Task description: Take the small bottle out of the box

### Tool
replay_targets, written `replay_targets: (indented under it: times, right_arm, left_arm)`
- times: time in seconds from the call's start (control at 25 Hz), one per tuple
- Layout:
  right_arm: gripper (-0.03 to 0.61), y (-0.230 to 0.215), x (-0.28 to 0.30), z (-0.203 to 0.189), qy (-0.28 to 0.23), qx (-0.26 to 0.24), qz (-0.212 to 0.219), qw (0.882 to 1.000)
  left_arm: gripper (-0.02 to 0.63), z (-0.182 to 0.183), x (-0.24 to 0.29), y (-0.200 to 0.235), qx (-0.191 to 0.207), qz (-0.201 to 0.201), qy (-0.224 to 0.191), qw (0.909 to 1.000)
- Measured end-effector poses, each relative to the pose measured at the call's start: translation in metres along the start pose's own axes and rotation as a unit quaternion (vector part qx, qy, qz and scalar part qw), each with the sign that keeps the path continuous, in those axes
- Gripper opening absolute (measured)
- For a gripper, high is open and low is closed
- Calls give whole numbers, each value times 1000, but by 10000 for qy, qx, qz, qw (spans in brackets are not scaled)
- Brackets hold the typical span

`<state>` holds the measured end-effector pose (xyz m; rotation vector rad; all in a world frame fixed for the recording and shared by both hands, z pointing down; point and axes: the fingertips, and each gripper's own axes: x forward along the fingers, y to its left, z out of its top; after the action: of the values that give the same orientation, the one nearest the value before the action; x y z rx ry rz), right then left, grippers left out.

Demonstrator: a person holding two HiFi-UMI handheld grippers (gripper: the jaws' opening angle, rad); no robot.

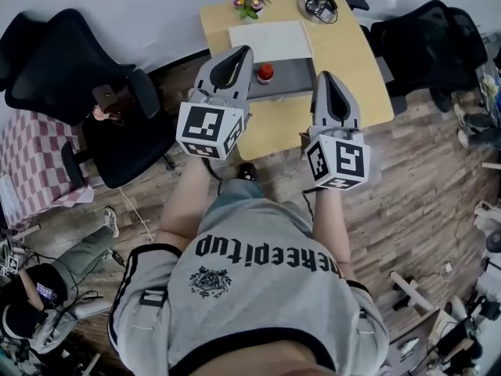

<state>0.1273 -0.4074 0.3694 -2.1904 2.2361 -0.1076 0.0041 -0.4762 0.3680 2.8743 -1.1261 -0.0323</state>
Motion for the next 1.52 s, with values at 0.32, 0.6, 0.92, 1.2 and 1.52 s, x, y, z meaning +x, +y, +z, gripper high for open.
replay_targets:
  times: [0.32,0.6,0.92,1.2,1.52]
  right_arm:
    - [3,3,3,-33,389,146,-106,9991]
    - [3,-1,3,-45,631,110,-170,9978]
    - [3,-16,1,-54,839,27,-421,9956]
    - [3,-30,3,-64,958,74,-594,9936]
    - [3,-39,8,-70,1024,141,-653,9925]
  left_arm:
    - [59,-79,24,-2,-91,-450,867,9952]
    - [193,-154,46,-1,-24,-676,1821,9810]
    - [224,-210,74,-8,27,-708,2430,9674]
    - [222,-236,88,-6,121,-526,2602,9641]
    - [221,-243,92,-5,360,-410,2726,9606]
